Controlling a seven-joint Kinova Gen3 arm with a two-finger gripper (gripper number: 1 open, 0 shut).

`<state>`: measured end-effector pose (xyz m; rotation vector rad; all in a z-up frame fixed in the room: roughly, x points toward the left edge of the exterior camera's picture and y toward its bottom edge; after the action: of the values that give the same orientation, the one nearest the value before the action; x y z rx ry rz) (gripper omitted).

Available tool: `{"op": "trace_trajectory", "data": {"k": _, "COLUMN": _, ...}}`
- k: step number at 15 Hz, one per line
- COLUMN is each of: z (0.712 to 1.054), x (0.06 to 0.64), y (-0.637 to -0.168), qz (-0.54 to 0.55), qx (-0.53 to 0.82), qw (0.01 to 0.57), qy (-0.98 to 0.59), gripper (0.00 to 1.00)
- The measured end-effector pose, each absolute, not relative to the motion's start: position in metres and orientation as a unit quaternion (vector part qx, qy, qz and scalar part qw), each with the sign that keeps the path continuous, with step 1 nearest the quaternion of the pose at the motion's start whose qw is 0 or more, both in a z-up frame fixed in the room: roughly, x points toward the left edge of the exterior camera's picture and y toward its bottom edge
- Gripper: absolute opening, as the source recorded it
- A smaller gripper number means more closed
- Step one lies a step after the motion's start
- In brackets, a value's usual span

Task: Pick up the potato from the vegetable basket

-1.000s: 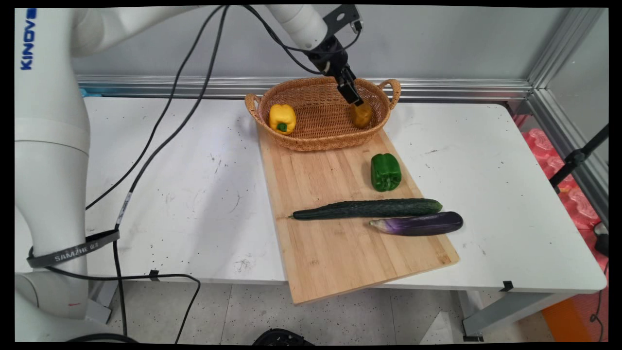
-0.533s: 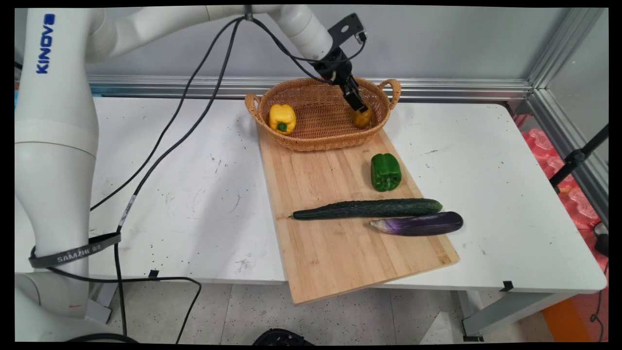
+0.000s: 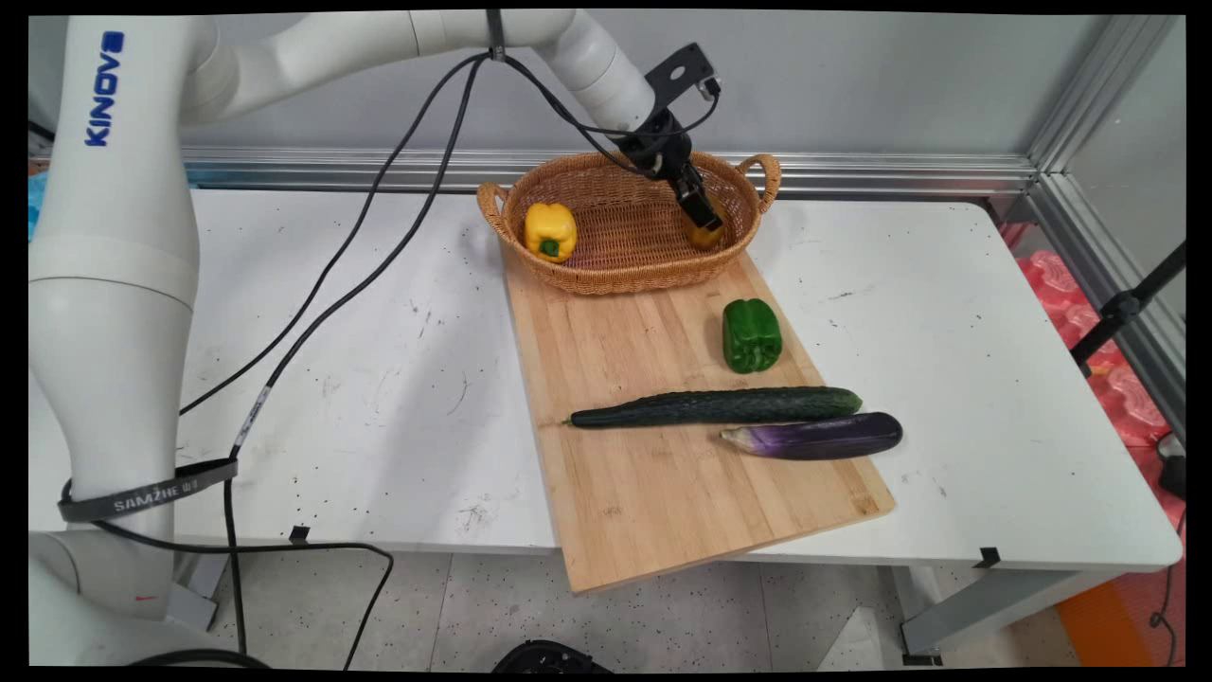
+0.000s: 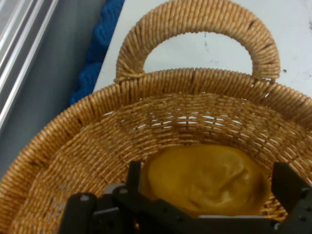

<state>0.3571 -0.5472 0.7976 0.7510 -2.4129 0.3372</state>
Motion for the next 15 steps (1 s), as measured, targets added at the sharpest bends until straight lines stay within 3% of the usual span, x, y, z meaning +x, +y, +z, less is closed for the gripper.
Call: {"op": "trace_trajectory", "data": {"k": 15, "z": 0.770, "x": 0.346, "y": -0.548, "qz": 0.130, "qx": 0.326, "qw": 0.291, "qy": -0.890, "gripper": 1.00}}
